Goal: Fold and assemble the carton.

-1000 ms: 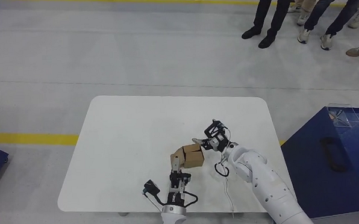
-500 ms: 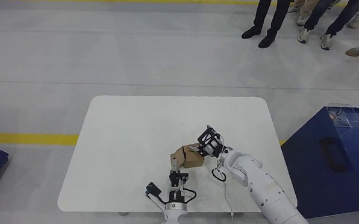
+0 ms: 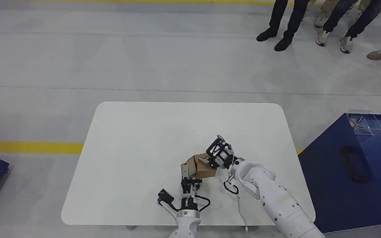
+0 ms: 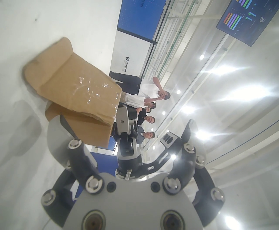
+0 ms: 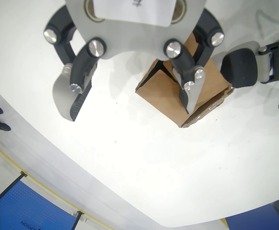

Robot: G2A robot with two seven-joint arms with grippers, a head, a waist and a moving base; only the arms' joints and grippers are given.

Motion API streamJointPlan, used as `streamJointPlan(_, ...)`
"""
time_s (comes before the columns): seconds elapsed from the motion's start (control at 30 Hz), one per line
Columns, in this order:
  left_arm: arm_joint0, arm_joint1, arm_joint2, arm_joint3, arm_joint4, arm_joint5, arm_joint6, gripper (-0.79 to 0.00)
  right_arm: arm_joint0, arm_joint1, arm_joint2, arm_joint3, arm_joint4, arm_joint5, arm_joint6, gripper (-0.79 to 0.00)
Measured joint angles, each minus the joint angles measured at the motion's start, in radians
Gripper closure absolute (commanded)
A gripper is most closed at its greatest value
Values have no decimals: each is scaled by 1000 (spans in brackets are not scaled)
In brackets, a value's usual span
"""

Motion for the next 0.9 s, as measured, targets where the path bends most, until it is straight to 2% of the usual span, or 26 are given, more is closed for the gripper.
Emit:
streamJointPlan(0.27, -45, -16, -3, 71, 61, -22, 91, -785, -1, -1, 2, -4, -16, -1, 4, -785)
streamJointPlan(0.63, -92, -32, -21, 143, 246, -119, 270, -785, -7, -3, 0, -3, -30, -3, -3, -785)
streamJointPlan(0.9, -134, -42, -41, 167, 304, -151, 299, -785, -13, -5, -4, -7, -43, -1, -6, -785)
